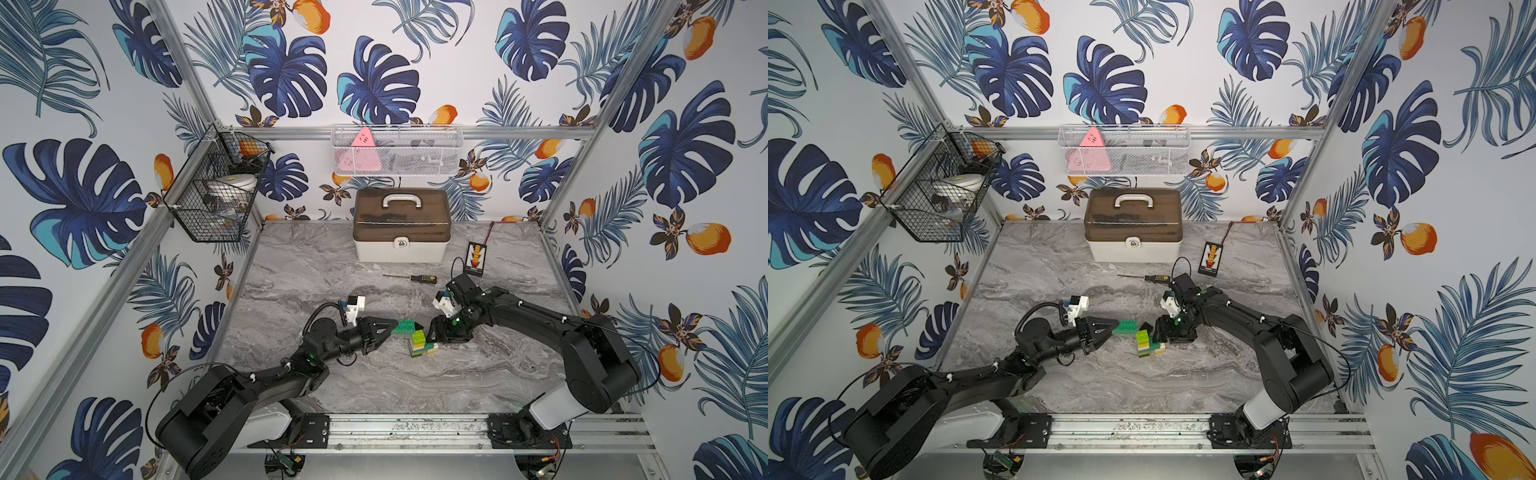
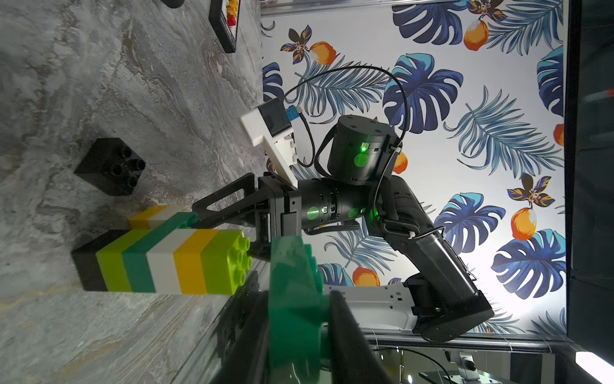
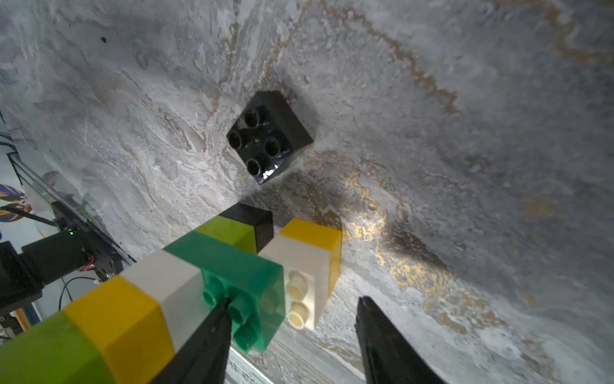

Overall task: Assemble a giraffe with lego
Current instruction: Adjust the lego brick at the center of the board.

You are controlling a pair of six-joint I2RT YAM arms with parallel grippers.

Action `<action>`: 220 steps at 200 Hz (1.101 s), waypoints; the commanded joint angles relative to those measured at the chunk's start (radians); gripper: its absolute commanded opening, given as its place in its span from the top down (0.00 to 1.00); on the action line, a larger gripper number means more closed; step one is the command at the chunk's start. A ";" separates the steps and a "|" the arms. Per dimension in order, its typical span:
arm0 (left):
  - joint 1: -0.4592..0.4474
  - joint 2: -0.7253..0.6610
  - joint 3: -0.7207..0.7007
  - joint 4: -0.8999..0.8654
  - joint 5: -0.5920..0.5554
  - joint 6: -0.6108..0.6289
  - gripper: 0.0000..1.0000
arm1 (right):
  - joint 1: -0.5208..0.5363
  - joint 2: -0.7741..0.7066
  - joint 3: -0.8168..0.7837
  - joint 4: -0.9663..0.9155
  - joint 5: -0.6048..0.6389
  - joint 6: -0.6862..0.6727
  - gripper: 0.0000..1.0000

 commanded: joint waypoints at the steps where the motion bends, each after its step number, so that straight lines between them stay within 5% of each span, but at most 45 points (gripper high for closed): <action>1: 0.002 0.001 -0.004 0.003 0.023 0.017 1.00 | 0.002 -0.011 -0.004 -0.030 0.047 -0.004 0.38; 118: -0.025 0.246 0.080 0.264 0.076 -0.027 1.00 | 0.000 -0.093 -0.021 -0.130 0.022 0.060 0.39; 220: -0.067 0.286 0.075 0.312 0.048 -0.034 1.00 | -0.043 -0.213 0.030 -0.173 0.001 0.115 0.38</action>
